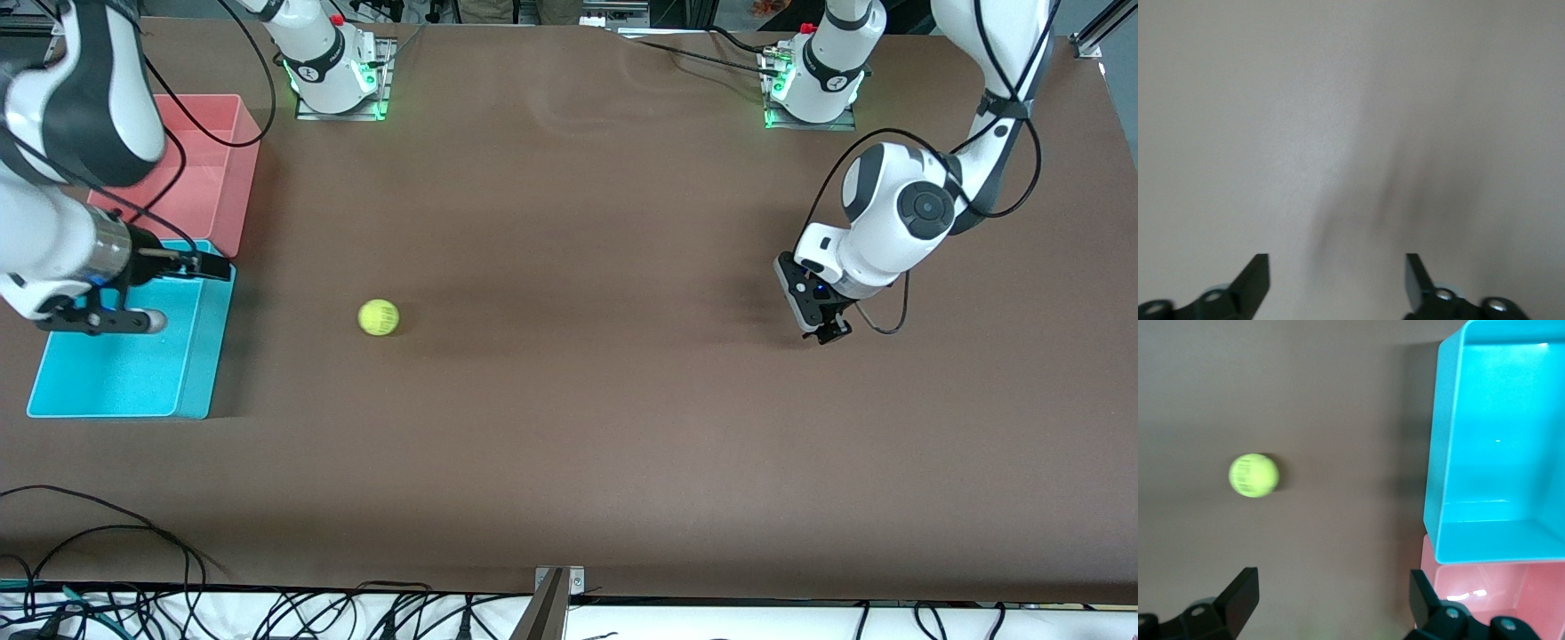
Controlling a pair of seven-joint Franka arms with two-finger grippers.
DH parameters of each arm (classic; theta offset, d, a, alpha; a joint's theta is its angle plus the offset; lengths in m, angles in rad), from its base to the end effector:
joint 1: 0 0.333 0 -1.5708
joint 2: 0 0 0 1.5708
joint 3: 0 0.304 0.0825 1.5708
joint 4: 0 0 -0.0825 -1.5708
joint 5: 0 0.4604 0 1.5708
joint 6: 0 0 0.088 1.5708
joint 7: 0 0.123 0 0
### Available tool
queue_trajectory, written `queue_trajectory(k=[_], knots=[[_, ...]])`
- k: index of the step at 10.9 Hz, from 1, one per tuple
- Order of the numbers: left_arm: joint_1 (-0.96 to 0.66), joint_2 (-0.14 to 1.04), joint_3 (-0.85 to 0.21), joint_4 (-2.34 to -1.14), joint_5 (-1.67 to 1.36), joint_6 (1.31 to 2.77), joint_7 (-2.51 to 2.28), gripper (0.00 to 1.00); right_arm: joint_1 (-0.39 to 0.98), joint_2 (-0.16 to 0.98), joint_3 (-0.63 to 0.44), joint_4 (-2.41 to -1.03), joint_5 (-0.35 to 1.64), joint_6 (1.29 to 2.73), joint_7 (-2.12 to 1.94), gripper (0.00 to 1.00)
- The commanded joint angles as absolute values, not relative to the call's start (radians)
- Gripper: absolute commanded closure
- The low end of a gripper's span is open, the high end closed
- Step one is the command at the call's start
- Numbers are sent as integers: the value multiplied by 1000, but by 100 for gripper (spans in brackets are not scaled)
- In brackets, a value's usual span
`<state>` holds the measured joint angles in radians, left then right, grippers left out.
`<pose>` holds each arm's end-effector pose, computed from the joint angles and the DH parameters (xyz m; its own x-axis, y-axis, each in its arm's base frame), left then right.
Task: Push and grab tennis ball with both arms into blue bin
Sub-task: 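Push the ball toward the bins with the left gripper while the right gripper reaches it, then grasp the ball with the right gripper while the left gripper withdraws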
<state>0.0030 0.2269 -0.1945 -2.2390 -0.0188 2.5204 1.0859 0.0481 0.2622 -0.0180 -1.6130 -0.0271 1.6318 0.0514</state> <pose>0.5847 -0.1169 0.1876 0.3075 -0.9485 0.0758 -0.9503 -0.3102 -0.0254 0.6780 0.0180 0.4054 0.9708 -0.0210 -0.2391 -0.0111 -0.9990 0.0428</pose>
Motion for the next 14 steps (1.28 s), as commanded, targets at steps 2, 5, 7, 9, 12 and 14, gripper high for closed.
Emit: queue_trajectory(k=[2, 5, 7, 9, 12, 14], knots=[[18, -4, -193, -2299, -14, 2415, 1089, 0, 45, 350, -17, -1634, -38, 1697, 29, 0], [23, -107, -193, -2287, -14, 2357, 1094, 0, 44, 356, -17, -1637, -43, 1690, 34, 0], [23, -123, -193, -2261, -14, 2346, 1094, 0, 43, 356, -18, -1667, -48, 1698, 34, 0], [21, -127, -193, -2186, -14, 2268, 1091, 0, 46, 359, -18, -1698, -70, 1724, 31, 0], [18, -124, -184, -2033, -12, 2073, 1044, 0, 48, 367, -18, -1845, -110, 1874, 29, 0], [18, -124, -169, -1930, -12, 1927, 916, 0, 45, 374, -20, -1942, -153, 2027, 29, 0]])
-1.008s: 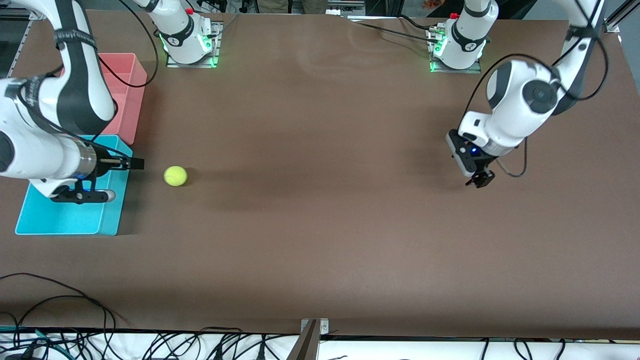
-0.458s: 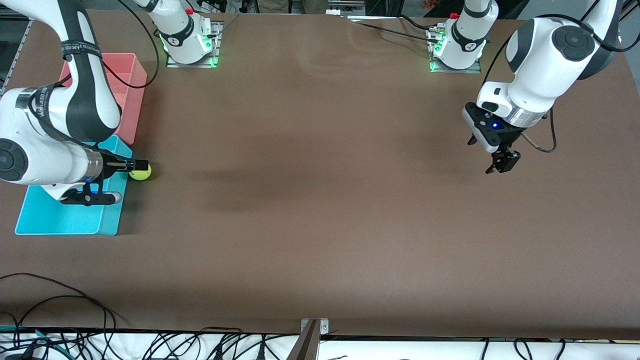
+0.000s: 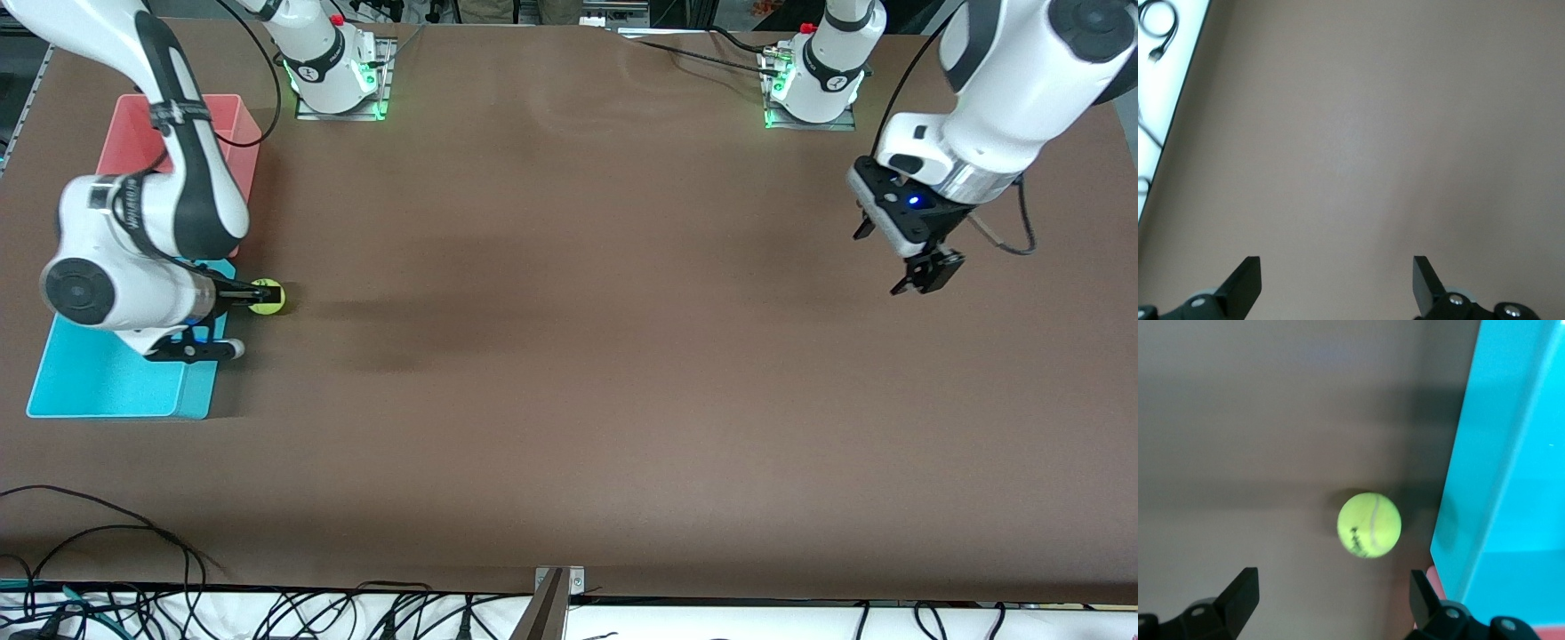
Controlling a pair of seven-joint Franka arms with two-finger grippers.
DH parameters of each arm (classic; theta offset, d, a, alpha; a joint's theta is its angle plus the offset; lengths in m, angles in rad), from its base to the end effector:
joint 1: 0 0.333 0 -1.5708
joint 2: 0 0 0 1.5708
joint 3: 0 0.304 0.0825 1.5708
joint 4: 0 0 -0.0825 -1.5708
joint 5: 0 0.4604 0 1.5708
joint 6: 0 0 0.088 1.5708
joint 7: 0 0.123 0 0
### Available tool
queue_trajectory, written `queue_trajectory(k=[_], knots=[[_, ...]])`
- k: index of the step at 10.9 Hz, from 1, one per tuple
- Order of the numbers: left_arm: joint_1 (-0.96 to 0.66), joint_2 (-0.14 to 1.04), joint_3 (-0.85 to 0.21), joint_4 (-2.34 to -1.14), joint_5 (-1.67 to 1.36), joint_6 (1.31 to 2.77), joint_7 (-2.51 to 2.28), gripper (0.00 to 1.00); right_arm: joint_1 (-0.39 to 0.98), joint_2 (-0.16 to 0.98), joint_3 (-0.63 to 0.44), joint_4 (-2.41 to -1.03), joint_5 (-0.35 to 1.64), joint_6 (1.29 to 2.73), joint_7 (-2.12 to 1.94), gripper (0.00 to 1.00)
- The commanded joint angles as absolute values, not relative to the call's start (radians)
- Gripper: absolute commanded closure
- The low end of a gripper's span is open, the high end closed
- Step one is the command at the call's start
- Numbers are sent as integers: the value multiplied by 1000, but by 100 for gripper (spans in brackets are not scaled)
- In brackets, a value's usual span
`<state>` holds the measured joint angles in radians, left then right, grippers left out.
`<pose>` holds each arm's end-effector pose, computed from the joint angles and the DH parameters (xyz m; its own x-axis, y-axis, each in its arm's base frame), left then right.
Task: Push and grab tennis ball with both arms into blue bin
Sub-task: 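Grasp the ball with the right gripper while the left gripper withdraws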
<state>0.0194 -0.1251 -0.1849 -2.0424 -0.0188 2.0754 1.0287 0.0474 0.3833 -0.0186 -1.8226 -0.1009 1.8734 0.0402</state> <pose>0.6026 -0.1039 0.4572 0.3688 -0.9264 0.0757 -0.9166 -0.3760 -0.1359 0.6531 0.0098 0.2329 0.9459 0.0163 -0.3240 0.0517 -0.9935 0.1011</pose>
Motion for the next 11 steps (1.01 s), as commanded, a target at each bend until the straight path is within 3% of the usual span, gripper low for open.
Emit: queue_trajectory(k=[1, 6, 11], knots=[[18, -124, -166, -1892, -12, 1872, 860, 0, 41, 388, -21, -1989, -172, 2122, 29, 0], [18, -127, -160, -1720, -8, 1607, 547, 0, 41, 429, -35, -2075, -212, 2197, 37, 0], [12, -124, -114, -1592, -17, 1453, 234, 0, 29, 469, -35, -2082, -206, 2188, 35, 0]])
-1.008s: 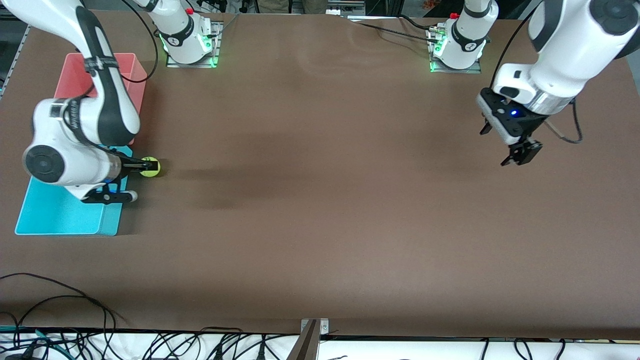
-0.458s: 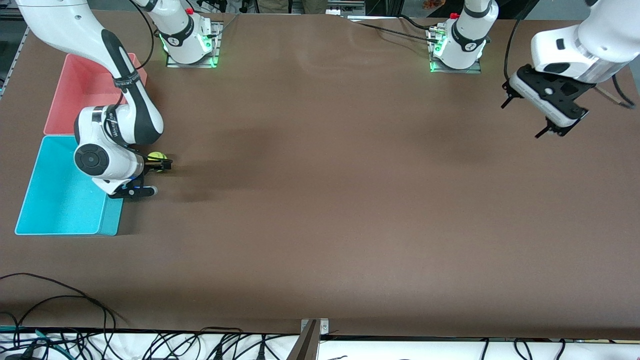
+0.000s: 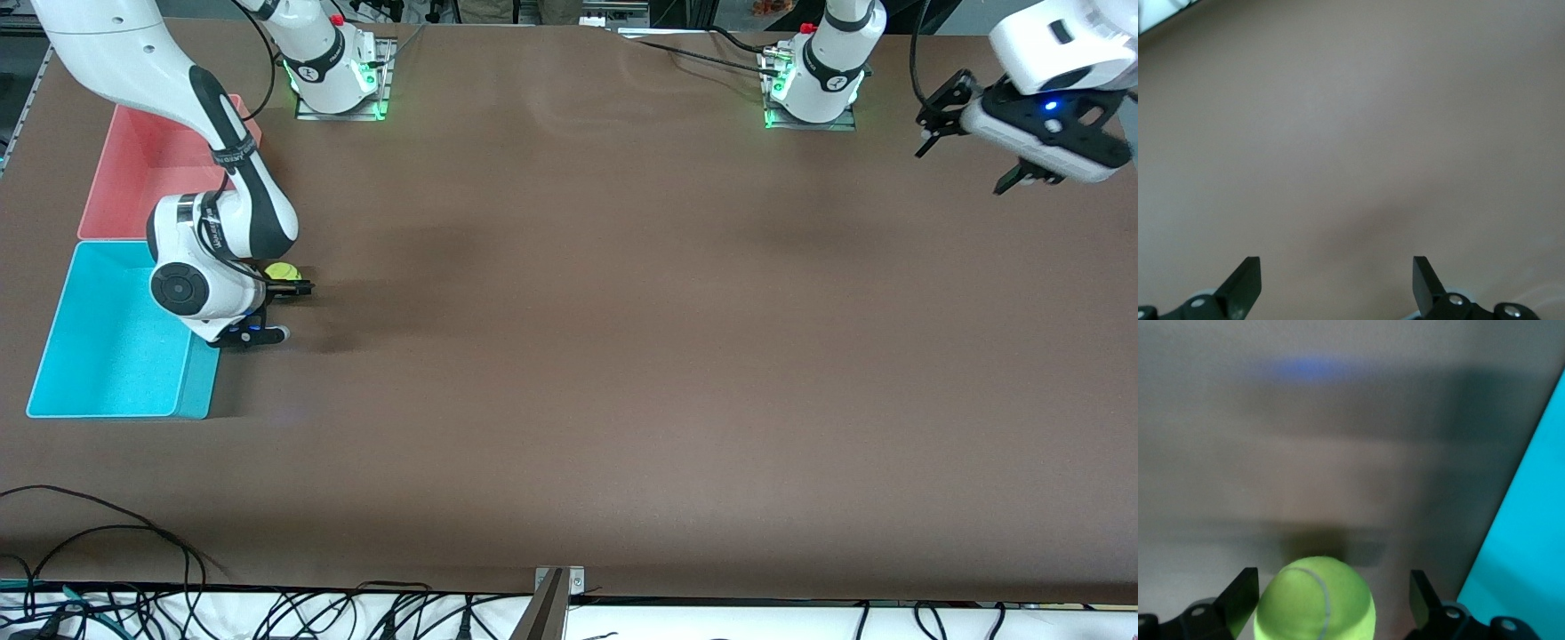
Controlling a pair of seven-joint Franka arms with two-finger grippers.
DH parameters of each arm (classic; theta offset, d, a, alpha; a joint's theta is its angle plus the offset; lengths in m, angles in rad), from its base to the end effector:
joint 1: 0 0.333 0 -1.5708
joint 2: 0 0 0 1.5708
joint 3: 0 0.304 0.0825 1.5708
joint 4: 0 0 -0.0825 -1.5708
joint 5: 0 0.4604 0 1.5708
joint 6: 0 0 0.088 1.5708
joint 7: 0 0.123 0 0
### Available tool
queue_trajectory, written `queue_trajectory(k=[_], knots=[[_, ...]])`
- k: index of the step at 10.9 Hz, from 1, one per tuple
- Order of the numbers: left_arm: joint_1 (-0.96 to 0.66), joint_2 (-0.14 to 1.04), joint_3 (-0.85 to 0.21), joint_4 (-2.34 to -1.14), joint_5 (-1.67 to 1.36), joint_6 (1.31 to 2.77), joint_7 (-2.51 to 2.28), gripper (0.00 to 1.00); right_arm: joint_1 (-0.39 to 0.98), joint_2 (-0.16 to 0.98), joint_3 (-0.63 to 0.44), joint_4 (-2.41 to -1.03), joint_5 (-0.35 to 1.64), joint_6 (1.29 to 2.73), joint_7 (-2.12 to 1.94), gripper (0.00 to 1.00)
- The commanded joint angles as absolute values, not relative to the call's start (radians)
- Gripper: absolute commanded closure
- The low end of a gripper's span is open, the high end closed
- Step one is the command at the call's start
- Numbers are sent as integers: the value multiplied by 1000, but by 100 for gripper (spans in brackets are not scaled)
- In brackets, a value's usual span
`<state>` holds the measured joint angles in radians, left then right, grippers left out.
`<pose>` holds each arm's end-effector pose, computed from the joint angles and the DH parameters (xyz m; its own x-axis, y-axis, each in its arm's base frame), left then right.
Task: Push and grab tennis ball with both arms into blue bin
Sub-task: 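Grasp the ball with the right gripper while the left gripper withdraws, then lift the ball with the right gripper over the cyan bin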
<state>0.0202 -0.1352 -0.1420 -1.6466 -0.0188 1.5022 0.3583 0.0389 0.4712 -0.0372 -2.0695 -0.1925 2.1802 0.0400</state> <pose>0.5775 -0.0781 0.6304 0.8870 -0.4617 -0.0100 -0.4617 -0.8870 0.0034 0.5797 -0.0105 0.0881 0.9323 0.0695 -0.3550 0.1262 -0.9822 0.1391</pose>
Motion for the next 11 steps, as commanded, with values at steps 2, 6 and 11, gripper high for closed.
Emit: queue_trajectory(k=[2, 6, 11], knots=[[12, -118, -110, -1595, -15, 1453, 154, 0, 25, 469, -35, -2089, -201, 2151, 34, 0], [14, -103, -87, -1594, -18, 1453, 135, 0, 26, 488, -34, -2085, -195, 2138, 31, 3], [21, -86, -89, -1592, -18, 1459, 137, 0, 32, 489, -28, -2066, -198, 2135, 26, 70]])
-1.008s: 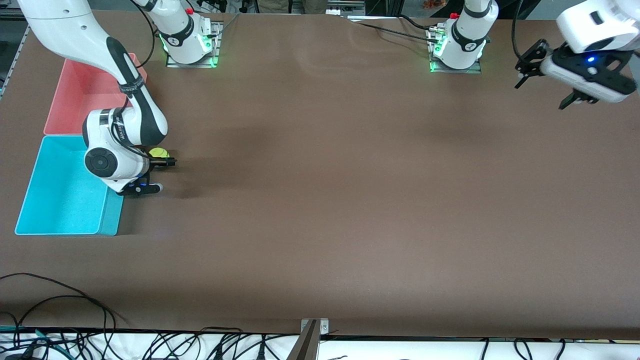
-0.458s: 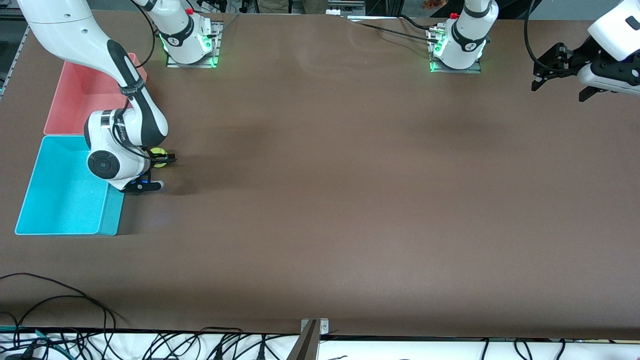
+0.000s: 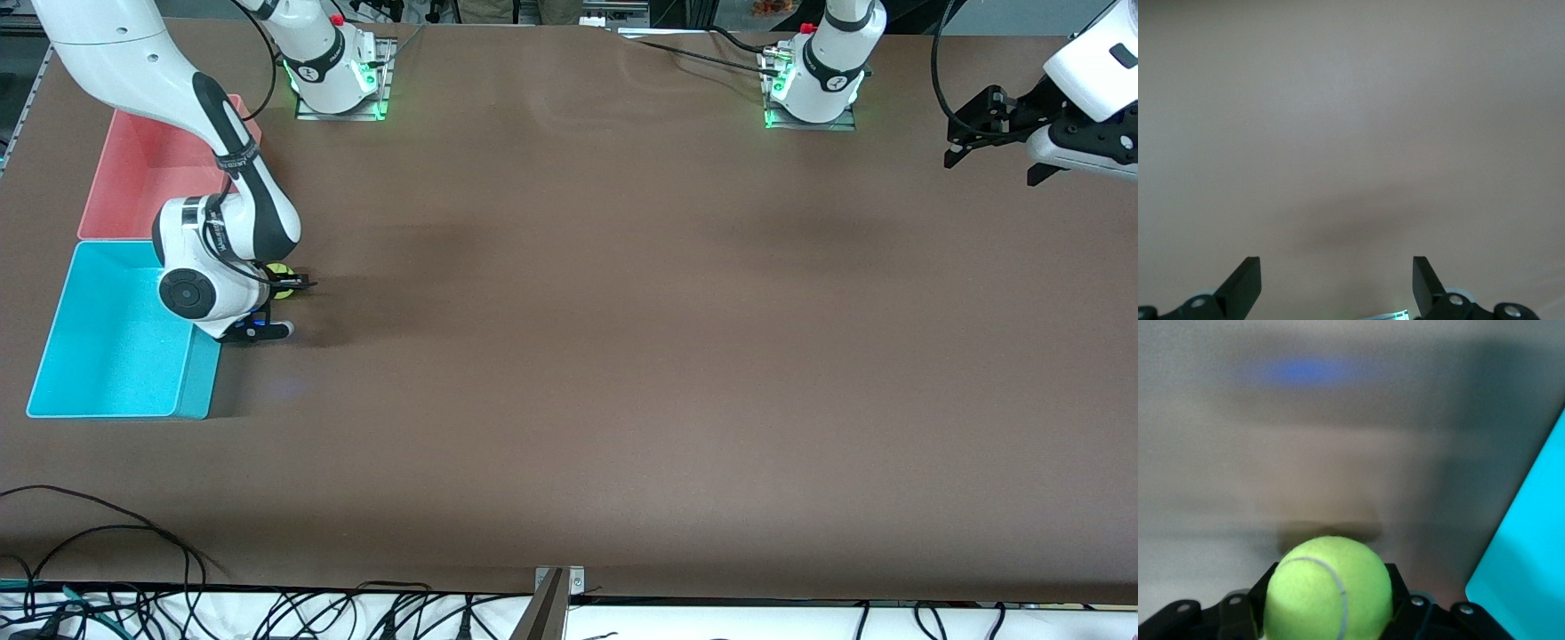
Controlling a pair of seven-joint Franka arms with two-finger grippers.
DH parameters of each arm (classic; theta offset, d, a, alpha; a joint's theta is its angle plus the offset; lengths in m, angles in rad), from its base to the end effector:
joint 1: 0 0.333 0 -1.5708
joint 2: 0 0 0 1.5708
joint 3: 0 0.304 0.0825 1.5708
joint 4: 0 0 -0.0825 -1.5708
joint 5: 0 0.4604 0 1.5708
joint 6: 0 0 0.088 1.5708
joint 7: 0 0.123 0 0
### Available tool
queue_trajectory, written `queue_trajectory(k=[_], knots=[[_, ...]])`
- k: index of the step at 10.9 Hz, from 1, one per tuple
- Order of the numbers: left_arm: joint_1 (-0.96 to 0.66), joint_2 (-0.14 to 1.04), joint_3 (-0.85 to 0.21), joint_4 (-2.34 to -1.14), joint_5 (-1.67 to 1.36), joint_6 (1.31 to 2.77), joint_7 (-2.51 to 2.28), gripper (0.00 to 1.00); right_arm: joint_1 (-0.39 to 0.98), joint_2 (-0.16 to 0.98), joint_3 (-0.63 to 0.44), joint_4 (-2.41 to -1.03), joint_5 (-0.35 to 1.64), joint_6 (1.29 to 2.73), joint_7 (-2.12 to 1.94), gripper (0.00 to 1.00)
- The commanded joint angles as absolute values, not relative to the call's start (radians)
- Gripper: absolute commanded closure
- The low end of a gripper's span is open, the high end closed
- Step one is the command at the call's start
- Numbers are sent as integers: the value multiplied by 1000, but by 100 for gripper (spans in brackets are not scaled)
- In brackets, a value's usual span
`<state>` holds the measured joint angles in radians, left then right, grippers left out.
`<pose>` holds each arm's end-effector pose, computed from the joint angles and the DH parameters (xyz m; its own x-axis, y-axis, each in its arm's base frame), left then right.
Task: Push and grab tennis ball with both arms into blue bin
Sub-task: 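Lift the ball with the right gripper over the cyan bin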
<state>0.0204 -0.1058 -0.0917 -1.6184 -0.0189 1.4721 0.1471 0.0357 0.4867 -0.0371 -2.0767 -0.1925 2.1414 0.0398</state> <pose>0.5860 -0.0469 0.6264 0.9753 -0.2175 -0.0391 -0.2171 -0.9760 0.0151 0.5667 -0.0135 0.0753 0.9095 0.0597 -0.4113 0.1269 -0.9823 0.1381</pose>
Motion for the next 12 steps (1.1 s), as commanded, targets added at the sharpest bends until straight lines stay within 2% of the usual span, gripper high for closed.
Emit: queue_trajectory(k=[1, 2, 4, 7, 12], knots=[[20, -86, -89, -1592, -20, 1460, 137, 0, 32, 486, -28, -2056, -199, 2129, 23, 70], [18, -86, -94, -1592, -18, 1459, 135, 0, 32, 476, -28, -2034, -199, 2108, 6, 71], [18, -87, -95, -1589, -20, 1459, 135, 0, 32, 469, -28, -1911, -190, 1938, -34, 70], [14, -87, -98, -1589, -20, 1454, 135, 0, -6, 454, -49, -1743, -176, 1760, -139, 70], [8, -89, -109, -1588, -20, 1453, 135, 0, -279, 475, -51, -1706, -7, 1755, -568, 70]])
